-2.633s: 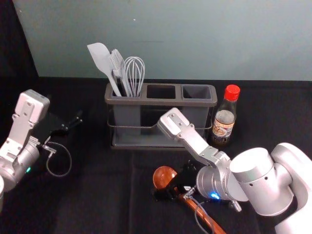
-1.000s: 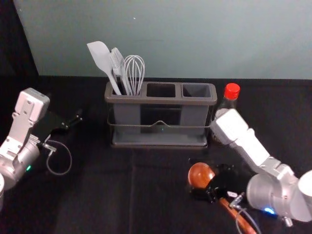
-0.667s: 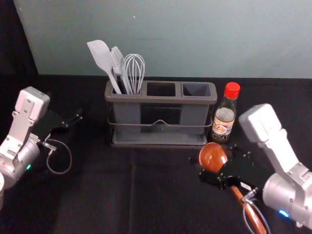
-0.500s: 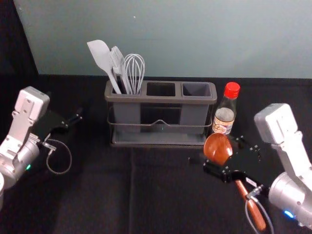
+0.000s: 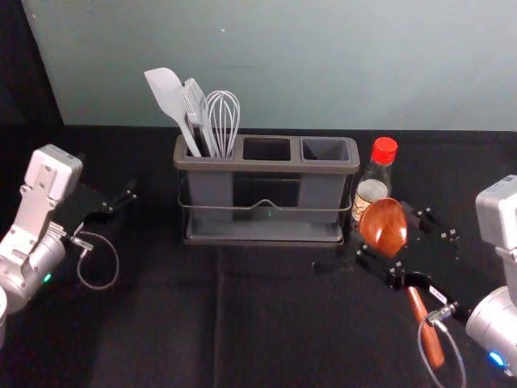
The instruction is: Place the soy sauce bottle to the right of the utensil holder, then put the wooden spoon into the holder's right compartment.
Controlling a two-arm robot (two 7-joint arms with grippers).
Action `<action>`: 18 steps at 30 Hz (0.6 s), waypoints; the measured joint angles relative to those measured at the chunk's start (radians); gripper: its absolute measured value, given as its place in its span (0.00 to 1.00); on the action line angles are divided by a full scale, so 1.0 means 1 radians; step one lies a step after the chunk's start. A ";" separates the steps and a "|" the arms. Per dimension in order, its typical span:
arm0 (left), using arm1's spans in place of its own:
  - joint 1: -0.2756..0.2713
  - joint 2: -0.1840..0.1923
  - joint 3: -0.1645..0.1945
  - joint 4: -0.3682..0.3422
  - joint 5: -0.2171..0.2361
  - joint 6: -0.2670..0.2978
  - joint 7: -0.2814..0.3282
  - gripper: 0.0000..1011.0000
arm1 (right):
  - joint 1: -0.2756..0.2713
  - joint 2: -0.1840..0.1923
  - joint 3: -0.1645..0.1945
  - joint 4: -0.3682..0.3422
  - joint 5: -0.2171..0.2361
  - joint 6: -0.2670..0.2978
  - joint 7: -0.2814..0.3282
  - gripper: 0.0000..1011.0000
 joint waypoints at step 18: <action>0.000 0.000 0.000 0.000 0.000 0.000 0.000 0.99 | 0.005 0.003 -0.005 0.005 -0.001 0.012 -0.004 0.83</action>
